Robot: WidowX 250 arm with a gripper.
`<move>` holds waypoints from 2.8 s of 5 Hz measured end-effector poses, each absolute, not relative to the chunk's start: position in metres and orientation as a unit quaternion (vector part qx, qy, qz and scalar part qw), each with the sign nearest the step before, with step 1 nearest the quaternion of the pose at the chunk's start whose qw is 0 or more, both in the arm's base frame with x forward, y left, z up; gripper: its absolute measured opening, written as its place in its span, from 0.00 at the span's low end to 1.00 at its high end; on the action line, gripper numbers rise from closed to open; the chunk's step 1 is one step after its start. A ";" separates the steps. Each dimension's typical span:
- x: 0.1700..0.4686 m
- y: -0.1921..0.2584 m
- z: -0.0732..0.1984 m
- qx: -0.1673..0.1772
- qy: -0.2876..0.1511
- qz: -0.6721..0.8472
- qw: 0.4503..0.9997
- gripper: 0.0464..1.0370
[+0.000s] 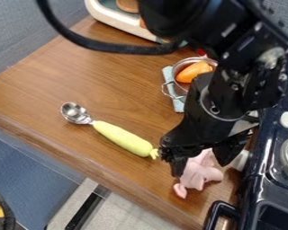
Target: Put the pink object near the corner of the table
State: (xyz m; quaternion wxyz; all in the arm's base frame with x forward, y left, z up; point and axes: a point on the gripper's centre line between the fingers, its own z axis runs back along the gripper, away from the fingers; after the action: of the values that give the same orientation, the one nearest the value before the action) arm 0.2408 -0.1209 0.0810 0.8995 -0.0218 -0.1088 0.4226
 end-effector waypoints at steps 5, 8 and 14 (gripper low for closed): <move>0.243 -0.119 0.054 -0.007 -0.077 0.429 0.900 0.59; 0.271 -0.038 0.131 -0.024 -0.124 0.547 0.828 0.54; 0.215 0.178 0.053 0.019 -0.049 0.747 0.663 0.62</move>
State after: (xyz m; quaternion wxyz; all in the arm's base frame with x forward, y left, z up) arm 0.2153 0.1775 0.0529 0.6626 0.0190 -0.0487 0.7471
